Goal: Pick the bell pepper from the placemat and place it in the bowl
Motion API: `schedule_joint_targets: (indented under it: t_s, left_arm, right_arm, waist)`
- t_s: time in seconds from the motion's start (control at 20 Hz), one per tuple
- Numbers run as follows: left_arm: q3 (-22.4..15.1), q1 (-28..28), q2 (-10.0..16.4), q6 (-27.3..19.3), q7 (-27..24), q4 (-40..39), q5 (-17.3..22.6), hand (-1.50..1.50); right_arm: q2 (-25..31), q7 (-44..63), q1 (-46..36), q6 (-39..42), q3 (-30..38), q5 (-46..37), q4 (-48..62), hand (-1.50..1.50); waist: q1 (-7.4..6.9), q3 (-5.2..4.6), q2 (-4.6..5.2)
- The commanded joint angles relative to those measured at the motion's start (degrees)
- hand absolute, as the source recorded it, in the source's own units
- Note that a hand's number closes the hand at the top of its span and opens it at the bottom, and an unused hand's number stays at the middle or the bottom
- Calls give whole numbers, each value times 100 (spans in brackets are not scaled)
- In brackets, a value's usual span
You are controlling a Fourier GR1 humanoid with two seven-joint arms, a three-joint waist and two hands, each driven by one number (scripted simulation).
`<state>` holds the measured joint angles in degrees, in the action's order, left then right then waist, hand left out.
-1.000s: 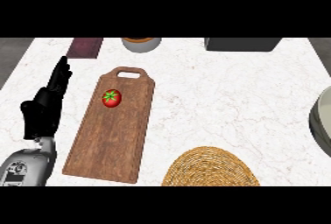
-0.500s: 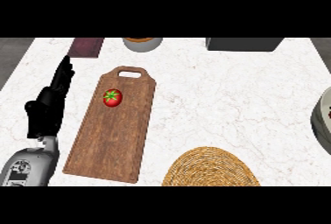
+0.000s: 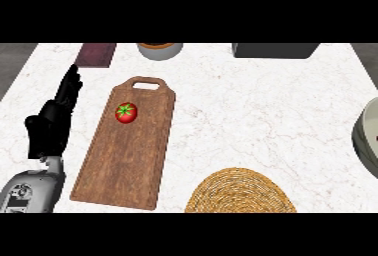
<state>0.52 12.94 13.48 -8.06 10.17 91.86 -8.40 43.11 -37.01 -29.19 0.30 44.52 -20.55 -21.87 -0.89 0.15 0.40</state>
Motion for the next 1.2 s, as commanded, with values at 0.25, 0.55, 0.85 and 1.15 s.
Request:
schedule_joint_targets:
  t_s: [0.25,0.55,0.85,1.15]
  left_arm:
    - [78,-83,-78,-92,-171,-60,-170,0]
    - [171,-43,30,111,332,301,-14,0]
    - [295,-191,-25,93,-54,47,0,0]
    - [227,-41,-43,84,164,242,-89,0]
  right_arm:
    - [838,-398,650,1602,431,789,525,-150]
    - [993,-1177,1696,2881,539,1168,395,-150]
    - [1077,-1386,2335,3414,549,1479,103,-150]
    - [688,-1781,2746,3358,417,1652,-209,-150]
  waist:
    - [71,-4,-21]
    - [111,-8,-46]
    - [143,-13,-48]
    - [144,-8,-50]
